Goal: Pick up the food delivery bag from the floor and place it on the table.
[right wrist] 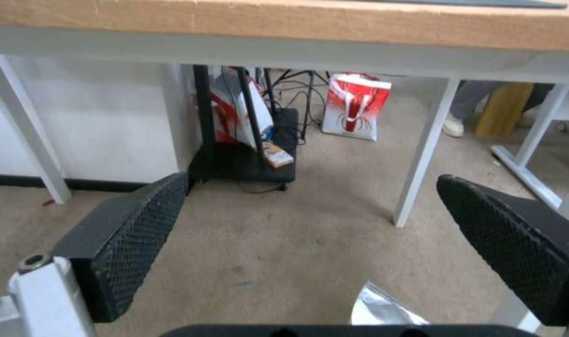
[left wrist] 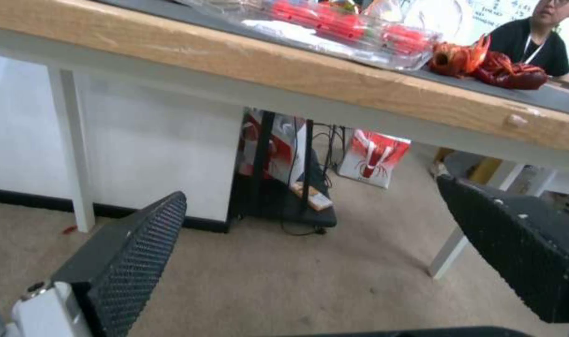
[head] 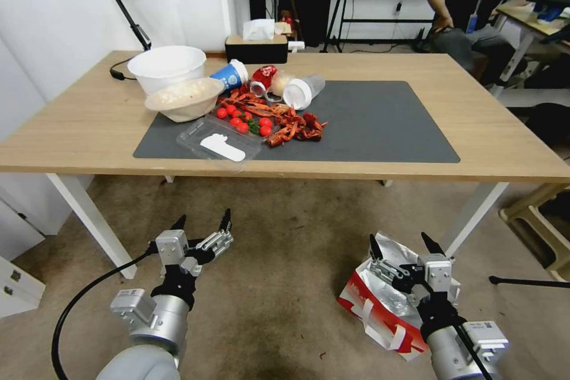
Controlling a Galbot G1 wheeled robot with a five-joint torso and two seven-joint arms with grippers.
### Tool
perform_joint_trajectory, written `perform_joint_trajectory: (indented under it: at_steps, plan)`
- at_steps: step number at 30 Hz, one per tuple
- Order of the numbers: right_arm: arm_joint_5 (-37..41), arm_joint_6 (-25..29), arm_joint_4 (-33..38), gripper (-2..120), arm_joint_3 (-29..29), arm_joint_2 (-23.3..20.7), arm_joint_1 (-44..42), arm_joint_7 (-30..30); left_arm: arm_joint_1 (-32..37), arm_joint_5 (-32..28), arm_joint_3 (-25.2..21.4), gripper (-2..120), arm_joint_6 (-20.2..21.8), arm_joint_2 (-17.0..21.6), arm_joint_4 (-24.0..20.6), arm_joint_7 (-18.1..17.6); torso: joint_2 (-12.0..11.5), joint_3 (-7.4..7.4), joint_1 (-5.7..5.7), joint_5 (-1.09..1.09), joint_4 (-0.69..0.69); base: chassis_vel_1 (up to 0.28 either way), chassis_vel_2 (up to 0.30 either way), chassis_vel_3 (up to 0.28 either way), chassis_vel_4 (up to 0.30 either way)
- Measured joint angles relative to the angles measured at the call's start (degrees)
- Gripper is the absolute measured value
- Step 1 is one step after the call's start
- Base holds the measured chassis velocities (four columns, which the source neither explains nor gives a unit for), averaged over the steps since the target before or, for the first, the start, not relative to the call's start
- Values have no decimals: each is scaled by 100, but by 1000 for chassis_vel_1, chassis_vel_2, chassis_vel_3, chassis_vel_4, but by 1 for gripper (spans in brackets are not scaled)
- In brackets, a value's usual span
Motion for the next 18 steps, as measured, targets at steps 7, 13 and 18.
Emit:
perform_joint_trajectory:
  at_steps: [7,13,18]
  plan:
    - [-17,6,-13,100,-4,0,4,-5,30,39,-27,100,-128,13,24,22,-198,-122,-76,0,0,0,0,0,0]
    - [-24,8,-13,100,-11,0,2,-11,42,60,-39,100,-131,13,24,32,-321,-197,-125,0,0,0,0,0,0]
    - [-24,14,-14,100,-8,0,3,-13,49,86,-41,100,-141,13,25,38,-453,-277,-177,0,0,0,0,0,0]
